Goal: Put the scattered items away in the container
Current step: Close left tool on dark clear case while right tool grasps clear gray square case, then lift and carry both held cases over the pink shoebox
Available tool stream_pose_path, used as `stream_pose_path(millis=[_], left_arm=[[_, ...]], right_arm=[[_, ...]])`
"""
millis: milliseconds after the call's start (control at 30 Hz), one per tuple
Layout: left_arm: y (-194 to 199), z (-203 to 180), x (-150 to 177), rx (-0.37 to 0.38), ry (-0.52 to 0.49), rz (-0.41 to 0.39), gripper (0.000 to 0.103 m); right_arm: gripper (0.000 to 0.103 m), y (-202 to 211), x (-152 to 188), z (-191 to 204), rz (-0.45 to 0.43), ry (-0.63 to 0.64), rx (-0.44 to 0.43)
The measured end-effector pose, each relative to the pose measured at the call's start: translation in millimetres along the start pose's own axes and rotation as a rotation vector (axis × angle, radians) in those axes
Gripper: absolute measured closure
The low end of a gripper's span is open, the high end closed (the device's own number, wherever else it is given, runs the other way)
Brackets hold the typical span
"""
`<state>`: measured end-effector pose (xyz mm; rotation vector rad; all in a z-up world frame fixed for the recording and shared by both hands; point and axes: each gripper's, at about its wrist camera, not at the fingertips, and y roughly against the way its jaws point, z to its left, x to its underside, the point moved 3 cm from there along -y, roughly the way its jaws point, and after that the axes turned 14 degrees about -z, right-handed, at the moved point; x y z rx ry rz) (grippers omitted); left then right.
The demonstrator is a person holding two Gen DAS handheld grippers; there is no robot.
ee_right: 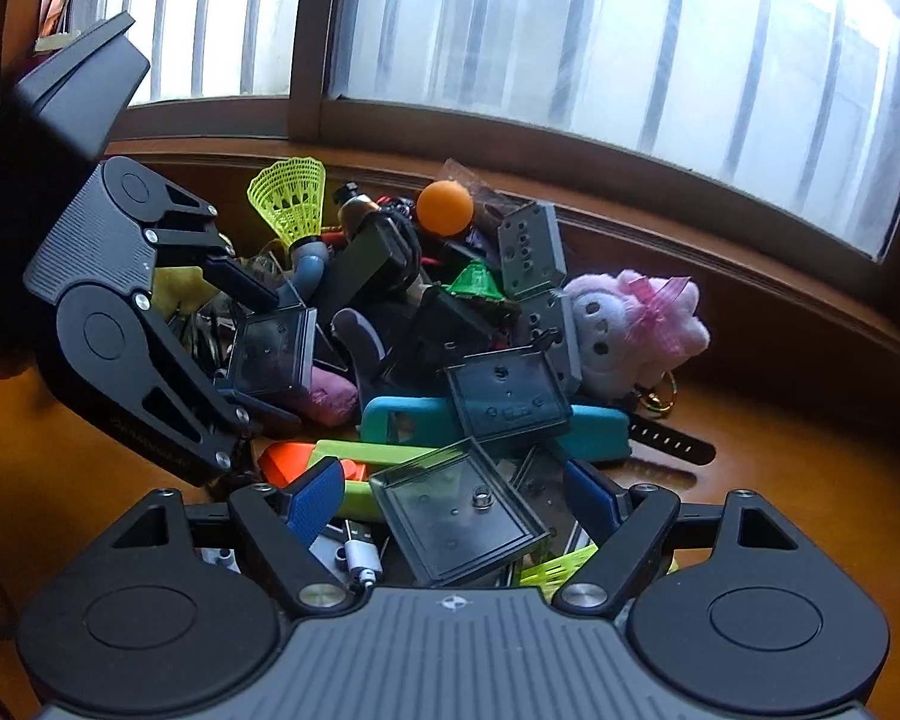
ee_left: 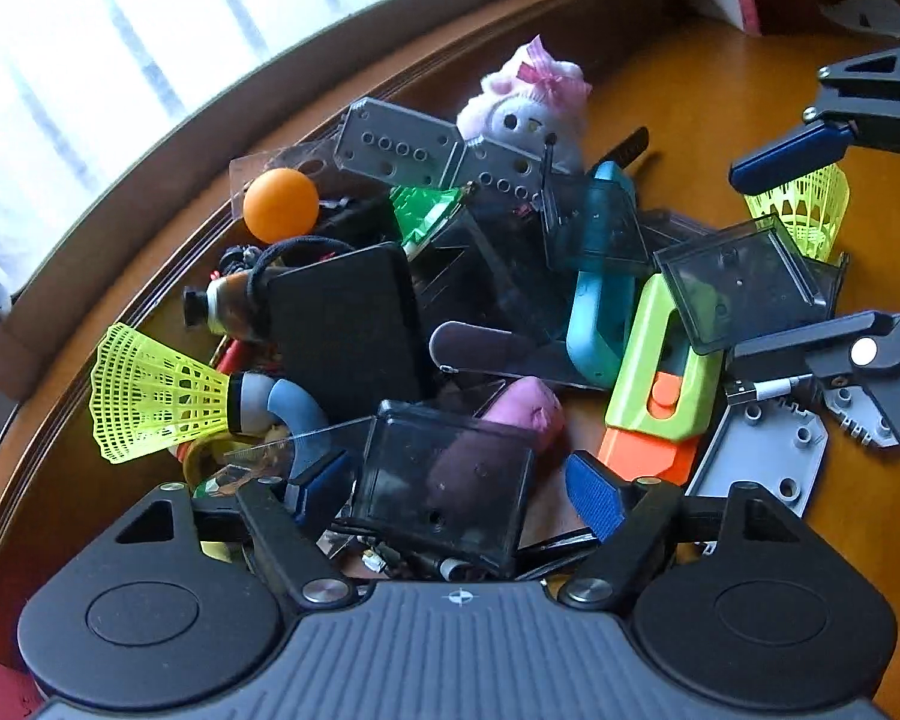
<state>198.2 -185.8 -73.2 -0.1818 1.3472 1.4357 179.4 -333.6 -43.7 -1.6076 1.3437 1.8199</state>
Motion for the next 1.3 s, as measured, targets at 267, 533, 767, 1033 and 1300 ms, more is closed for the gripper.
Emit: stream_pose_path(millis=[267,533,767,1033,1300], left_arm=[[6.4,4.7,-0.1,0.013,0.017,-0.027,0.039],[8.3,-1.1,1.4,-0.005,0.035,-0.027,0.039],[11.1,-5.5,-1.5,-0.020,0.090,-0.053,0.041],[35.8,0.7,-0.4,-0.090,0.236,-0.105,0.042],[59.3,11.1,0.1,-0.172,0.331,-0.152,0.042]], right_arm=[[0.021,-9.6,2.0,4.0,0.024,0.012,-0.039],[0.021,-14.2,0.7,1.5,0.028,0.023,-0.062],[0.021,-24.1,3.7,5.2,0.059,0.054,-0.097],[0.027,-23.6,6.1,3.5,0.063,0.043,-0.108],[0.051,-22.9,-1.4,0.0,0.055,-0.014,-0.099]])
